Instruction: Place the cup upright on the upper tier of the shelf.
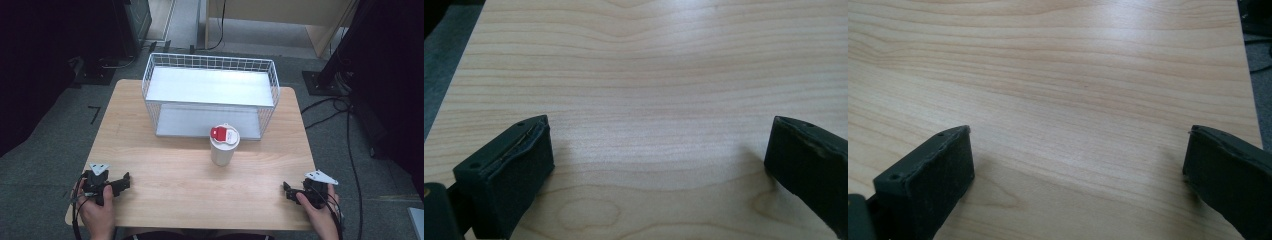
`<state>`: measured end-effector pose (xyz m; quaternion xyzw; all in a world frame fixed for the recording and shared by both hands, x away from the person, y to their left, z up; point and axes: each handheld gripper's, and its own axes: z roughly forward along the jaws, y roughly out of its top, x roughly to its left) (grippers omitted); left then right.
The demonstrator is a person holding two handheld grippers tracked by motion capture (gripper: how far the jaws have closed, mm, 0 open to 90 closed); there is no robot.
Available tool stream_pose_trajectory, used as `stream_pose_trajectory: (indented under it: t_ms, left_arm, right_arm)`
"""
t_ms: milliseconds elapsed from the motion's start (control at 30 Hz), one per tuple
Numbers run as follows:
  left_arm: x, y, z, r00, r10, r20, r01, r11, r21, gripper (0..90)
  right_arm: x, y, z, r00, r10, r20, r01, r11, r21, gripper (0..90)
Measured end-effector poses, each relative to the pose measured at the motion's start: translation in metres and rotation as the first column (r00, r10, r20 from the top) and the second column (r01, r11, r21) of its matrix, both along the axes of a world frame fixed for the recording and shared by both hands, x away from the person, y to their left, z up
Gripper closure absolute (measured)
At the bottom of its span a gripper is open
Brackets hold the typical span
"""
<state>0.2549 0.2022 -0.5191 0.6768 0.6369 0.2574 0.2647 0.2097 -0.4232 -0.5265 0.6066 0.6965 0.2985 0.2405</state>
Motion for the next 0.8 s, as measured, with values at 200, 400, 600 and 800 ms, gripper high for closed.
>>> stream_pose_trajectory:
  t_ms: [200, 400, 600, 800]
  left_arm:
    - [0.0, -0.002, 0.0, 1.0, -0.008, -0.002, 0.008, 1.0, -0.001, 0.0]
    - [0.0, -0.002, 0.0, 1.0, -0.008, -0.002, 0.008, 1.0, -0.001, 0.0]
    - [0.0, -0.002, 0.0, 1.0, -0.008, -0.002, 0.008, 1.0, -0.001, 0.0]
    - [0.0, -0.002, 0.0, 1.0, -0.008, -0.002, 0.008, 1.0, -0.001, 0.0]
  right_arm:
    - [-0.002, 0.002, 0.0, 0.9994, -0.033, 0.003, 0.033, 0.9994, 0.0, 0.0]
    - [-0.003, 0.009, 0.001, 0.9999, -0.009, -0.008, 0.009, 1.0, -0.001, 0.0]
    - [0.002, 0.021, 0.005, 0.9998, 0.016, -0.013, -0.016, 0.9999, -0.001, 0.0]
    - [0.005, 0.036, 0.017, 0.999, 0.042, 0.013, -0.042, 0.9991, 0.009, 0.0]
